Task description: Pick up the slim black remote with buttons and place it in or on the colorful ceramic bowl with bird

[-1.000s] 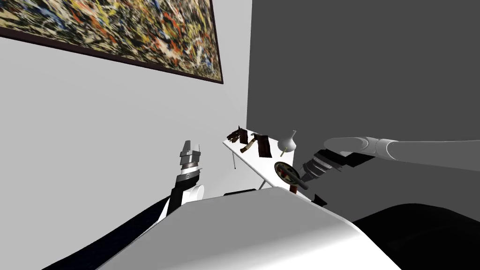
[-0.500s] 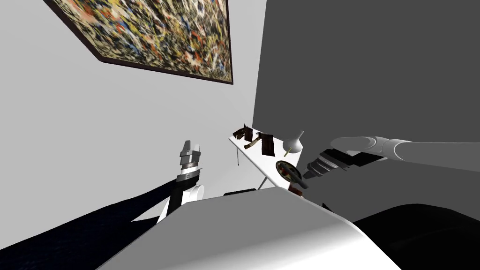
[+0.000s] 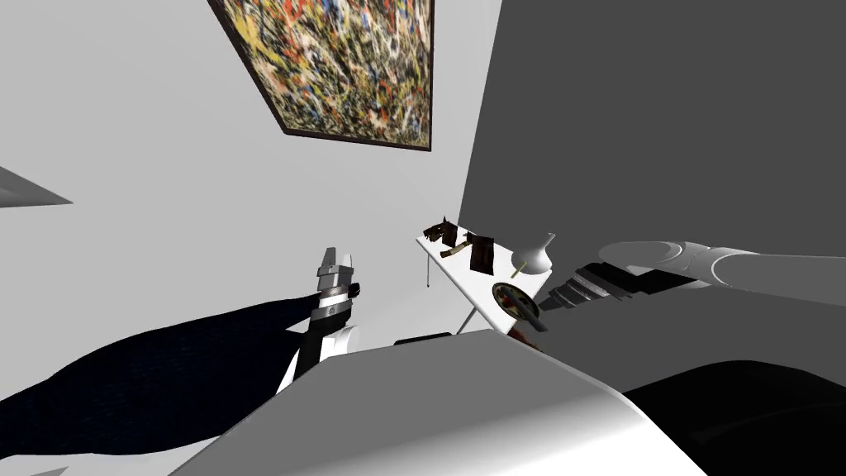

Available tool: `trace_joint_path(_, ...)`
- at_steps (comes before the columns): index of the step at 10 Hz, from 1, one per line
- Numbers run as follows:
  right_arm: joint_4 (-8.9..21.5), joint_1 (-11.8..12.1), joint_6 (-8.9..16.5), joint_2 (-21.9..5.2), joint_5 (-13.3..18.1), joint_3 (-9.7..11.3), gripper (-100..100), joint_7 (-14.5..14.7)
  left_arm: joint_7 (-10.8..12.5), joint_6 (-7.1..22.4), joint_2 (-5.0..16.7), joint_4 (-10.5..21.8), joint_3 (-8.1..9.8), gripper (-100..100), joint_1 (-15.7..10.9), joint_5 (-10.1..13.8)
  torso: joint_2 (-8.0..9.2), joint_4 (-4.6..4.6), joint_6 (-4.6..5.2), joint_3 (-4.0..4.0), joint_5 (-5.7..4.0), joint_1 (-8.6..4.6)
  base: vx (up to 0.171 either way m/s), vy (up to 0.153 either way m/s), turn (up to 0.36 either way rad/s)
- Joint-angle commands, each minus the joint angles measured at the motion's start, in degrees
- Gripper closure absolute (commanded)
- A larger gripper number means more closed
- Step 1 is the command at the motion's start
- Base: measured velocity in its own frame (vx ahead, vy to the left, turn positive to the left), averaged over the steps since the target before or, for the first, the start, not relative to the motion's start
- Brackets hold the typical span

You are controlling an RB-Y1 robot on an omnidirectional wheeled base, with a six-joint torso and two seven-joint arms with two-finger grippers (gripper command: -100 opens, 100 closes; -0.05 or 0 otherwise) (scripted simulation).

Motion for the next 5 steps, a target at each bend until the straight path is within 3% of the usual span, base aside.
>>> trace_joint_path(1,2.9,0.4,0.3,-0.3,-0.7,0.2,-100,0.3,0.0,0.0,0.0,0.0,0.0,0,0.0,0.0,0.0,0.0,0.0,0.0,0.0,0.0,-0.063,-0.024,0.29)
trace_joint_path(2,4.0,0.4,0.3,-0.3,-0.7,0.2,-100,0.3,0.0,0.0,0.0,0.0,0.01,0,0.0,0.0,-0.36,-0.08,0.02,-0.21,0.0,-0.01,0.008,-0.018,0.073)
trace_joint_path(3,6.4,-1.1,-2.3,1.5,-3.0,2.2,-100,-1.8,0.0,0.0,0.0,0.0,0.01,0,0.0,0.0,-0.65,-0.15,0.06,-0.38,-0.02,-0.03,-0.174,-0.006,0.297)
trace_joint_path(5,10.0,-1.1,-2.3,1.5,-3.5,2.2,-100,-1.8,0.0,0.0,0.0,0.0,0.0,0,0.0,0.0,0.03,-0.01,0.0,0.0,0.01,0.08,-0.236,0.006,0.451)
